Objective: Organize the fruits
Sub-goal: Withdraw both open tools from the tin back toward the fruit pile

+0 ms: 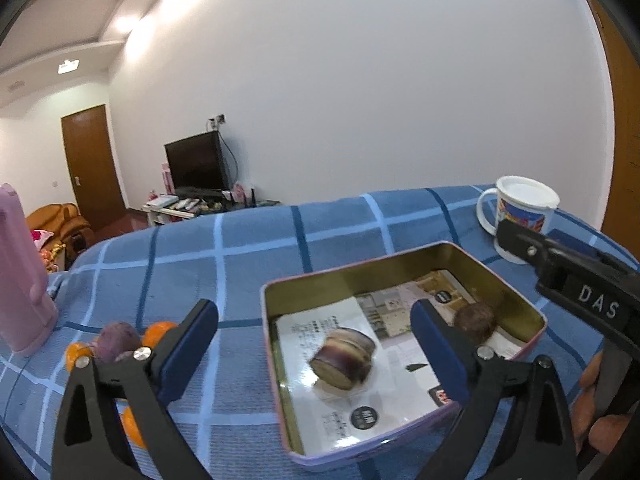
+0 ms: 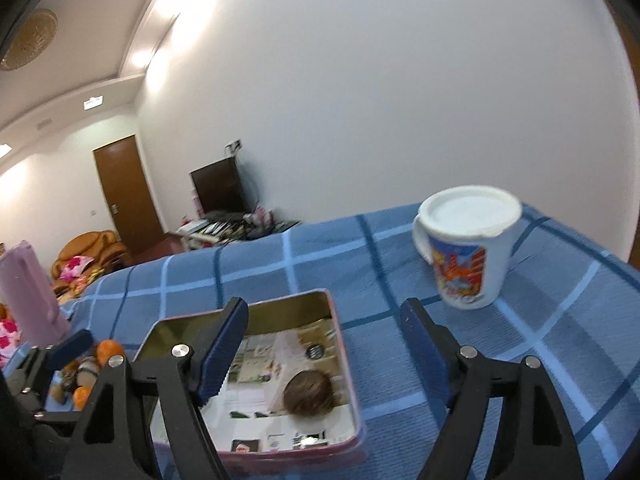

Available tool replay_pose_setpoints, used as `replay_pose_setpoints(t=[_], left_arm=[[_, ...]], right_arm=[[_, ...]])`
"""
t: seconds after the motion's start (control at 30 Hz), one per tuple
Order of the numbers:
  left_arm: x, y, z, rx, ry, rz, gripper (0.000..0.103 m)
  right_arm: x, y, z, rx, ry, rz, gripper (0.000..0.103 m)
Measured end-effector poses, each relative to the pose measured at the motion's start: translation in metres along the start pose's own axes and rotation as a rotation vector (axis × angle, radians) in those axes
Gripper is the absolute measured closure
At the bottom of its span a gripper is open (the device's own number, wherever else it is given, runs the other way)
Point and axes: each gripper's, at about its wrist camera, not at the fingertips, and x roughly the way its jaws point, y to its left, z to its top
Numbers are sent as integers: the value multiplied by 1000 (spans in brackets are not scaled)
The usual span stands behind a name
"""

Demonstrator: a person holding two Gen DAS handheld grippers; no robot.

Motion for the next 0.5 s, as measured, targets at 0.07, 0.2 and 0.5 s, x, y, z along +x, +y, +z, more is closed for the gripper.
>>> replay_pose_setpoints(t=[0.07, 0.2, 0.5], left_arm=[[-3, 4, 0, 1, -12, 6, 4], [-8, 12, -3, 6, -32, 32, 4], [-16, 40, -10, -6, -29, 63, 4]], right_arm=[[-3, 0, 1, 1, -16, -14, 24], [-11, 1, -1, 0, -57, -44, 23], [-26, 23, -9, -54, -84, -60, 24]])
